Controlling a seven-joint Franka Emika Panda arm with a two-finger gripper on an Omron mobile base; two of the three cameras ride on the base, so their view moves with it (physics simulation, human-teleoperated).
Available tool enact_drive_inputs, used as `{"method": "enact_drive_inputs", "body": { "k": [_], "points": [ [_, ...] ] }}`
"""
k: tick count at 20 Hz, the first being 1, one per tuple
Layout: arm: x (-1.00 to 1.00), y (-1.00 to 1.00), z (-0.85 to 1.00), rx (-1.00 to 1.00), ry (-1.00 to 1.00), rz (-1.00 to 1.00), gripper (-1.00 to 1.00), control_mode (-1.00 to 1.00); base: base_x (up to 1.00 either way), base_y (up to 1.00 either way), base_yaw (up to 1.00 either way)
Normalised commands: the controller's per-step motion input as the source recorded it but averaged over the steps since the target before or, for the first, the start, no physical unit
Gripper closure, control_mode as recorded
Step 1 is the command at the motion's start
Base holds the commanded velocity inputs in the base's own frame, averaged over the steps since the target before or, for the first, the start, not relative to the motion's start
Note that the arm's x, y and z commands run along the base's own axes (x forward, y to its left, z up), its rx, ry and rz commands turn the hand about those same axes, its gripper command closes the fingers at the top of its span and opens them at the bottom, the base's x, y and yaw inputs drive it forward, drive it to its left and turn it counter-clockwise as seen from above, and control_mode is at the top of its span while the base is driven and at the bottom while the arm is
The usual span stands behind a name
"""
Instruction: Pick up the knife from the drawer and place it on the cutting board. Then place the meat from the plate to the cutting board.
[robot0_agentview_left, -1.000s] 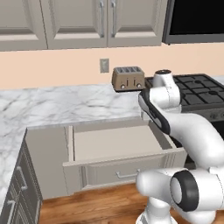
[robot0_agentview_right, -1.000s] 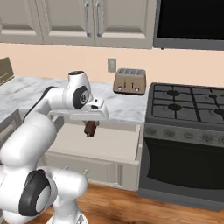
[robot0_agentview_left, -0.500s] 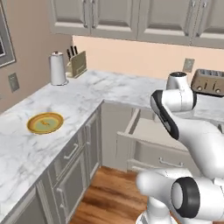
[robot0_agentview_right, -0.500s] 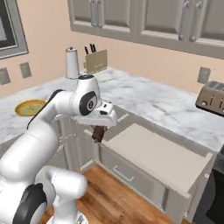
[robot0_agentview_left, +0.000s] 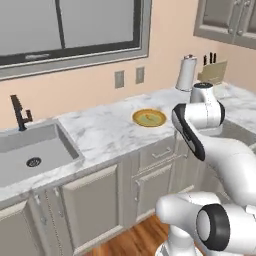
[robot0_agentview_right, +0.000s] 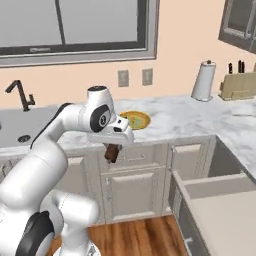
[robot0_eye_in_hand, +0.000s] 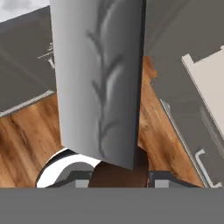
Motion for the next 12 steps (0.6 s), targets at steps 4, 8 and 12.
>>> {"method": "enact_drive_inputs", "body": {
  "k": [4, 8, 12],
  "points": [
    [0.0, 0.0, 0.0, 0.0, 0.0, 0.0, 1.0, 1.0, 0.0, 0.11, 1.0],
    [0.0, 0.0, 0.0, 0.0, 0.0, 0.0, 1.0, 1.0, -0.03, 0.66, 0.87],
    [0.0, 0.0, 0.0, 0.0, 0.0, 0.0, 1.0, 1.0, 0.11, 1.0, 0.44]
  ]
}}
